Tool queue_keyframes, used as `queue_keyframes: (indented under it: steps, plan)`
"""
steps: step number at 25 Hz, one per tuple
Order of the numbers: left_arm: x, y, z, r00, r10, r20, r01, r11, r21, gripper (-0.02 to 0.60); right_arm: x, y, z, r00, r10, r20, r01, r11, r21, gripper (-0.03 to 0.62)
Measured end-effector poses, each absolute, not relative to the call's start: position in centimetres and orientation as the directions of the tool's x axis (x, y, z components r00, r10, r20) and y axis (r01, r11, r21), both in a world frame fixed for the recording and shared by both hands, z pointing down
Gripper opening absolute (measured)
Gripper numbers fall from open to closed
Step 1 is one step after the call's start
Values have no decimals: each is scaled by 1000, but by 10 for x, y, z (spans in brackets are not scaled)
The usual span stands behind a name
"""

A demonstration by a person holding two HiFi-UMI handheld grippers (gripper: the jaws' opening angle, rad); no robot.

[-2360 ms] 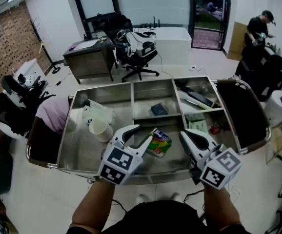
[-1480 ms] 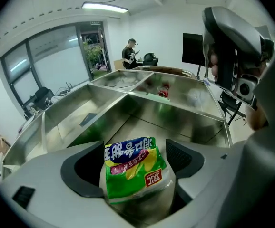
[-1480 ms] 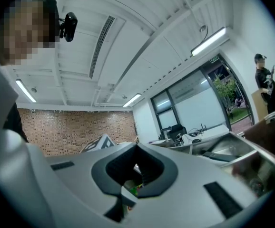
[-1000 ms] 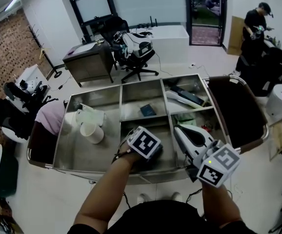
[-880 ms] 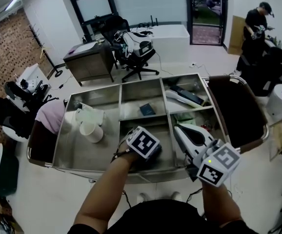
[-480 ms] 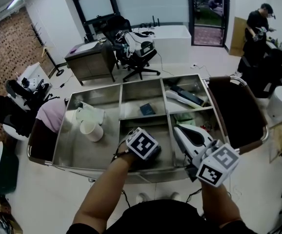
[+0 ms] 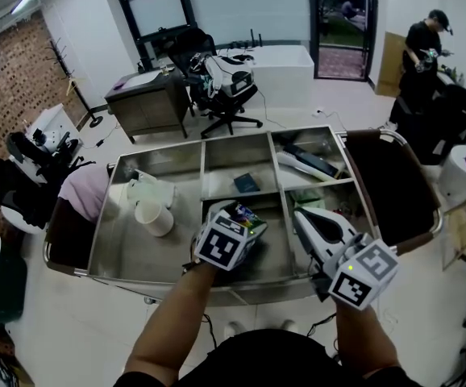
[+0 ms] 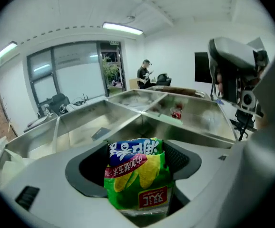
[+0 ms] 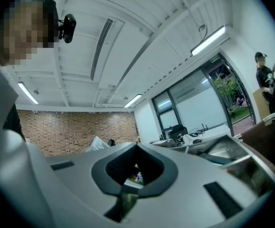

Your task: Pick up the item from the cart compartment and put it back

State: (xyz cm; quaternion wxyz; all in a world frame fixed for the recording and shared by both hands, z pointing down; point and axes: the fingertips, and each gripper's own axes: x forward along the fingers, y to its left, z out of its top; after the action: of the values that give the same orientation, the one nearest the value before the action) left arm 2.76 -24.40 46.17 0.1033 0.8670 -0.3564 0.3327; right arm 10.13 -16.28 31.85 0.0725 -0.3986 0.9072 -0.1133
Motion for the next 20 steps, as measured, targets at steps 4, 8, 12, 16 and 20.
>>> queue_keyframes:
  steps: [4,8,12,16,20]
  plan:
    - [11,-251,419,583,-651,487,-738,-674,-17,359,93,-163,319,-671,-741,-33,-710,655,-260,15]
    - [-12,-251,377,616,-699,363,-761,-647,46,359,82,-165,319,-673,-739,-30,-710,657,-255,15]
    - [-25,-245,347,614,-737,284,-772,-636,18,356,73,-166,321,-675,-737,-25,-710,659,-249,15]
    - [-32,-244,346,605,-751,263,-781,-625,11,351,67,-168,326,-674,-739,-14,-713,655,-250,15]
    - [-38,-231,326,616,-765,190,-781,-624,18,351,62,-167,324,-676,-737,-8,-714,658,-240,15]
